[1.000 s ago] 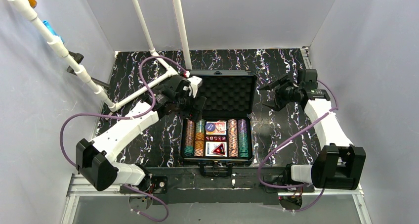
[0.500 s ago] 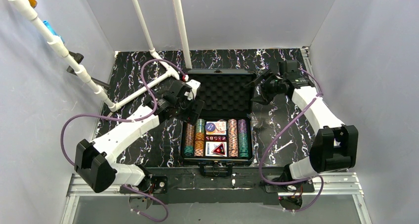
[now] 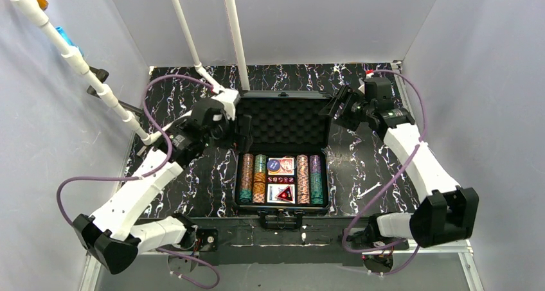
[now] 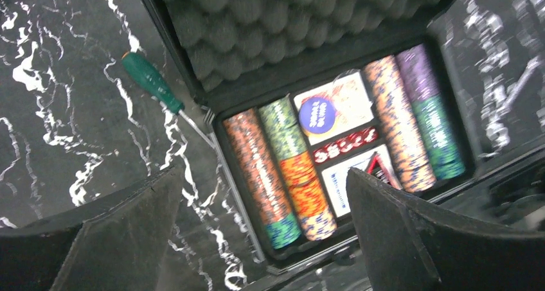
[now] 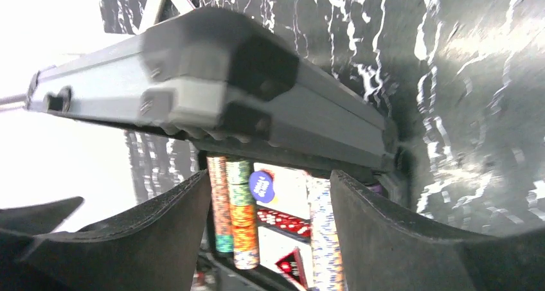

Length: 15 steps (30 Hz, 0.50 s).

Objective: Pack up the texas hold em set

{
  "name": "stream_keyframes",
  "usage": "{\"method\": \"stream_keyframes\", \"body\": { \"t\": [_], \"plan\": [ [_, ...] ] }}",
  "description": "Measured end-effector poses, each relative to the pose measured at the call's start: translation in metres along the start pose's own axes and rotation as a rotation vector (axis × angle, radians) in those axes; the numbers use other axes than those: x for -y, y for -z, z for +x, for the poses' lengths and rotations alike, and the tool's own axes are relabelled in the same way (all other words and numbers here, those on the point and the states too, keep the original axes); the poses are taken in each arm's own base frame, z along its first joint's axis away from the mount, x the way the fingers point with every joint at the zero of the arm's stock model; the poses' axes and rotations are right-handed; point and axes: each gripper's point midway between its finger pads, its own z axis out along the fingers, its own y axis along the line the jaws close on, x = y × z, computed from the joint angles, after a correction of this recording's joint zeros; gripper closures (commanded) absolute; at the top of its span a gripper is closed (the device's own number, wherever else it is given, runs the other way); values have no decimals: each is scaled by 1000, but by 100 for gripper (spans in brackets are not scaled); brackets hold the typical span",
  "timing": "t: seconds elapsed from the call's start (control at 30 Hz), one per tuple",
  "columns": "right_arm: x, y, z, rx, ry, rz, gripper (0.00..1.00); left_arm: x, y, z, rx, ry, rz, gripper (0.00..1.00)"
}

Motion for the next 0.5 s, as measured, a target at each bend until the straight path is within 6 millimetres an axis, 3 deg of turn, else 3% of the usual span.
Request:
{"method": "stream_keyframes", "body": {
  "t": [0.13, 0.3, 0.5],
  "plan": [
    [-11, 23, -17, 86, 158, -18, 17, -8, 7, -36, 45, 165, 57, 2],
    [-28, 40, -51, 159, 169, -47, 18, -37, 3, -97, 112, 416, 118, 3],
    [-25, 38, -65, 130, 87, -84, 24, -57, -34, -132, 70, 610, 232, 17]
  ]
}}
